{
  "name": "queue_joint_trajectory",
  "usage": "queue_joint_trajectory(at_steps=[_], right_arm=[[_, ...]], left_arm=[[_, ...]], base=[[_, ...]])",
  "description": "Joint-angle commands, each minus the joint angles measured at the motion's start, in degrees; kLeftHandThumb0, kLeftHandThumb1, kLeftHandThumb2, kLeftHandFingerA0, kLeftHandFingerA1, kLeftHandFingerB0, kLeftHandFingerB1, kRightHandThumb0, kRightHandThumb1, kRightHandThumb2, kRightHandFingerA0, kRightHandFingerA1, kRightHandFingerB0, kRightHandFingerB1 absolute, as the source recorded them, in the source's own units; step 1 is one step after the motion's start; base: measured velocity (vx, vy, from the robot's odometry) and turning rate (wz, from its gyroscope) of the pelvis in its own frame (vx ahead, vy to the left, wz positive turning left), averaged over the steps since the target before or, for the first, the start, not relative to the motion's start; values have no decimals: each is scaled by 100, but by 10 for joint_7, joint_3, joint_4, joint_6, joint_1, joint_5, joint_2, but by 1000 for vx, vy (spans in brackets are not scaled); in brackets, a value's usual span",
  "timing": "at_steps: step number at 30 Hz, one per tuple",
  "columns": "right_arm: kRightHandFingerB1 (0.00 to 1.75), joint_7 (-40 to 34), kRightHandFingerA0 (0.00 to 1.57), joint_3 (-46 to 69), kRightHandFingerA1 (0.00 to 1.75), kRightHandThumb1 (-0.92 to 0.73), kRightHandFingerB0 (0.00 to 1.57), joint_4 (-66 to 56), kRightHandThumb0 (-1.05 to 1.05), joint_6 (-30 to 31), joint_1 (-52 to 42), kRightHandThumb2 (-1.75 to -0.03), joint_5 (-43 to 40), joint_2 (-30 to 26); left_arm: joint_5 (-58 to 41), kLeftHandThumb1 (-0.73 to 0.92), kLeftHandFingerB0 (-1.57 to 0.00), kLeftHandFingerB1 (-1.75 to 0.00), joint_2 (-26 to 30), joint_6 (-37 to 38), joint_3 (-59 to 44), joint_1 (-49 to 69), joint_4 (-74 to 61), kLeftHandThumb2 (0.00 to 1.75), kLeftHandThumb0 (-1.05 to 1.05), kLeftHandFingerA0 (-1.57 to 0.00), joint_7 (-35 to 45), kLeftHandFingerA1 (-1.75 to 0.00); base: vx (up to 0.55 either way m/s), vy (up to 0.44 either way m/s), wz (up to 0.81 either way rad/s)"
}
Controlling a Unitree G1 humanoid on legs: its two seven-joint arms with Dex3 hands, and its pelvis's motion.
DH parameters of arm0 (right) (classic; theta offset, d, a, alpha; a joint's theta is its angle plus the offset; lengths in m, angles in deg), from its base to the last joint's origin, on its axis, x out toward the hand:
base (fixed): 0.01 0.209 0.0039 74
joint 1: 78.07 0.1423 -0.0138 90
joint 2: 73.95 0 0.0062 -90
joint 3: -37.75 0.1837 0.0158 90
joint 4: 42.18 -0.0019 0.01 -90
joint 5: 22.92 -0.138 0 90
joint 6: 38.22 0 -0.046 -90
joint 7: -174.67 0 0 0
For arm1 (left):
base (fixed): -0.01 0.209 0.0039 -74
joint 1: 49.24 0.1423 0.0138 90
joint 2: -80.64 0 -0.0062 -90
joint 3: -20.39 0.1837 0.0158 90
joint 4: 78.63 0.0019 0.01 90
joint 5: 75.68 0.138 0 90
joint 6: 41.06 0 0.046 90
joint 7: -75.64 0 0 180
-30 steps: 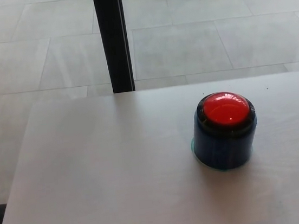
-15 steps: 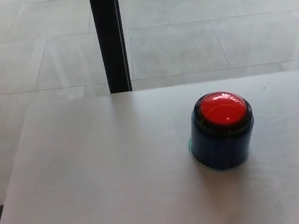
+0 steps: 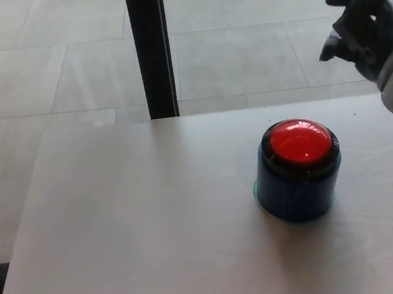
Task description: The robot uses its right hand to press the red button kept in the middle of the desk
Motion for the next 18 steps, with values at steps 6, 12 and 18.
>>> queue_joint_trajectory(at_steps=[6, 12, 18], right_arm=[[154, 21, 96, -27, 175, -50, 76, -9, -19, -15, -25, -130, 33, 21], [157, 20, 93, -34, 175, -50, 74, -12, -19, -22, -37, -126, 41, 29], [155, 27, 96, -59, 175, -47, 79, -11, -18, -23, -50, -129, 62, 43]], left_arm=[[-18, 92, -24, -75, 10, -4, -8, 8, -3, 132, -75, -50, 2, -95], [-8, 92, -28, -77, 12, -2, 6, 3, 1, 134, -75, -54, 2, -97], [-5, 92, -30, -78, 12, -5, 13, 2, 1, 132, -75, -58, -6, -99]], base=[[0, 0, 0], [0, 0, 0], [0, 0, 0]])
